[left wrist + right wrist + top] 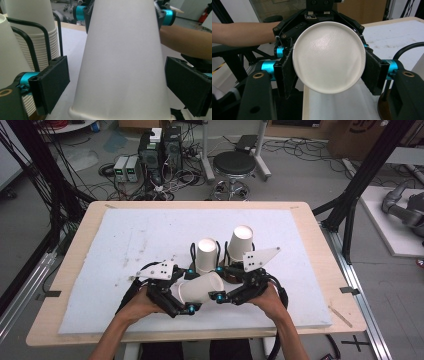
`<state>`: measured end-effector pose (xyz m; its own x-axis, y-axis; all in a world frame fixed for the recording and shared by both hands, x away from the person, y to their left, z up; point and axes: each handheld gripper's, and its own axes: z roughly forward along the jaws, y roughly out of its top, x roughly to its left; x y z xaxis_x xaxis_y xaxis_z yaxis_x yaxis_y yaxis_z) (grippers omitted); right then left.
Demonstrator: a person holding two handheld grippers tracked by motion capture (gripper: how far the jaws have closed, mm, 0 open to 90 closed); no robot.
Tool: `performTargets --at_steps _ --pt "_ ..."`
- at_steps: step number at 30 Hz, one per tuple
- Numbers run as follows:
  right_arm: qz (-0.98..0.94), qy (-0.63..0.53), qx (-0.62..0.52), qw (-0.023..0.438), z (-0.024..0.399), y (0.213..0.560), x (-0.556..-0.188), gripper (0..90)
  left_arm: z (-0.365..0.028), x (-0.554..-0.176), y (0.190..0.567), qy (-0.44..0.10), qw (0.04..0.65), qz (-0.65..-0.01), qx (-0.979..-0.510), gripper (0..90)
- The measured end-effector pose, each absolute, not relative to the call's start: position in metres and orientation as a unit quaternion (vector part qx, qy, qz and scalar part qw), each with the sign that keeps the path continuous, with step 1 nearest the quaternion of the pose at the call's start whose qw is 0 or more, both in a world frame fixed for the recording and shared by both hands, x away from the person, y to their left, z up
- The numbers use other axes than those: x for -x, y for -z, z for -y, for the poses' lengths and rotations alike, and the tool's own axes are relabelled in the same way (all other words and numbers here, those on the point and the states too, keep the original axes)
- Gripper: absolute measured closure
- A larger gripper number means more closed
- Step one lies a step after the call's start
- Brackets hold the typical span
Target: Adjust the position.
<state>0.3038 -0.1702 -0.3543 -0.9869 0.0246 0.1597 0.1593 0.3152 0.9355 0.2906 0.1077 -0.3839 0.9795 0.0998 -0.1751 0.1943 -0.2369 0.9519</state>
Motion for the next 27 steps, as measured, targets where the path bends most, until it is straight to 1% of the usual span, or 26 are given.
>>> performTargets --at_steps 9,12,21,27 --pt "0.808 0.584 0.055 0.060 0.1692 0.3547 -0.3037 35.9 -0.1043 -0.2915 0.3861 0.048 0.600 -0.090 -0.793 9.7" --pt "0.808 0.584 0.055 0.061 0.1691 0.3549 -0.3035 35.9 -0.1046 -0.2914 0.3863 0.052 0.597 -0.090 -0.795 14.3" --pt "0.805 0.587 0.051 0.062 0.1698 0.3548 -0.3029 35.9 -0.1054 -0.2909 0.3861 0.059 0.593 -0.081 -0.799 20.9" --pt "0.806 0.587 0.050 0.065 0.1693 0.3564 -0.3034 36.2 -0.1062 -0.2896 0.3853 0.055 0.593 -0.072 -0.800 27.4"
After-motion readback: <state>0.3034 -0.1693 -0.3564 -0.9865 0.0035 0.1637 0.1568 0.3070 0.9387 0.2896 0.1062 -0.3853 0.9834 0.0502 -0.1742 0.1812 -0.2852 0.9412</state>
